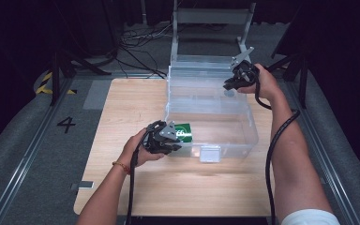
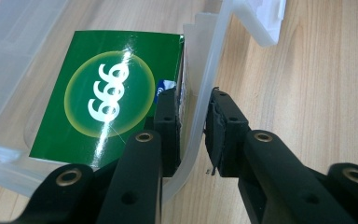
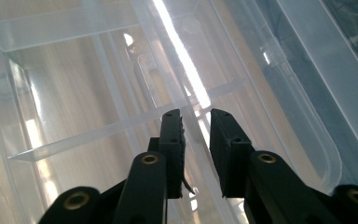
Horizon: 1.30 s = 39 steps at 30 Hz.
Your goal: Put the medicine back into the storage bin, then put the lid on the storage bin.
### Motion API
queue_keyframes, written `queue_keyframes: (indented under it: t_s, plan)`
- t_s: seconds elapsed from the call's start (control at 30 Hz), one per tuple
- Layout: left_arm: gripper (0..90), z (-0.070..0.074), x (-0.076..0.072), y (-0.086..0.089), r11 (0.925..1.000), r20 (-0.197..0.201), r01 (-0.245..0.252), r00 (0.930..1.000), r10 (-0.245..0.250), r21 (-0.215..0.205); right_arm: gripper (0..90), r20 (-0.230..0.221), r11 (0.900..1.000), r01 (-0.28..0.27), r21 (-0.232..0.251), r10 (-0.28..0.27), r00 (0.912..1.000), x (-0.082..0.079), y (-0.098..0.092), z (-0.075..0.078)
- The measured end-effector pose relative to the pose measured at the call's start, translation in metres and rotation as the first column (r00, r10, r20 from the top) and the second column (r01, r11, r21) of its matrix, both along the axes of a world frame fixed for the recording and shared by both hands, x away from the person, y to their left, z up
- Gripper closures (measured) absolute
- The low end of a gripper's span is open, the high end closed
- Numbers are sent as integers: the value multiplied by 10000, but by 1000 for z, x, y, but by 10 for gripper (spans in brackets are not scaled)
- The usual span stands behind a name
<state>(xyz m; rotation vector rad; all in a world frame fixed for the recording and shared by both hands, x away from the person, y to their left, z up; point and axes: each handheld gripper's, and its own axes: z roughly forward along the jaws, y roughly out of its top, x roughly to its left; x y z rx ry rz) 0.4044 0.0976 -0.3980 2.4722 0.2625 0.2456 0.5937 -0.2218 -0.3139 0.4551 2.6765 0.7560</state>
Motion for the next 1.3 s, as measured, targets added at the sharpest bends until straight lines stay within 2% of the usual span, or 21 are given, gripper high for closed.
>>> queue_keyframes:
  t_s: [0.13, 0.37, 0.47, 0.7, 0.97, 1.07, 1.3]
  plan:
    - [765, 0, 0, -1, 10000, -38, 51, 10000, -51, 51, 805, -58, 9970, -331, -693, 328, 9994, 1, 6, 4]
    - [775, -1, -1, -4, 9999, -28, -68, 10000, 69, 117, 854, -121, 9879, -863, -1292, 855, 9963, 2, 11, 7]
    - [780, -1, -1, -6, 9997, -1, -119, 9999, 119, 214, 868, 80, 9821, -1056, -1557, 1082, 9941, -2, 14, 8]
    - [788, -2, -1, -7, 9997, -132, -134, 9998, 137, 211, 888, 70, 9769, -1381, -1629, 1411, 9900, -6, 12, 11]
    - [789, -2, 0, -8, 9998, -356, -92, 9993, 99, 187, 897, 108, 9745, -1461, -1705, 1501, 9886, -15, 14, 15]
    - [789, -2, -2, -7, 9998, -489, -53, 9988, 62, 191, 900, 177, 9700, -1534, -1884, 1596, 9870, -19, 14, 17]
    - [787, -2, -4, -8, 9998, -521, -137, 9985, 146, 165, 900, 248, 9687, -1576, -1917, 1653, 9859, -28, 17, 21]
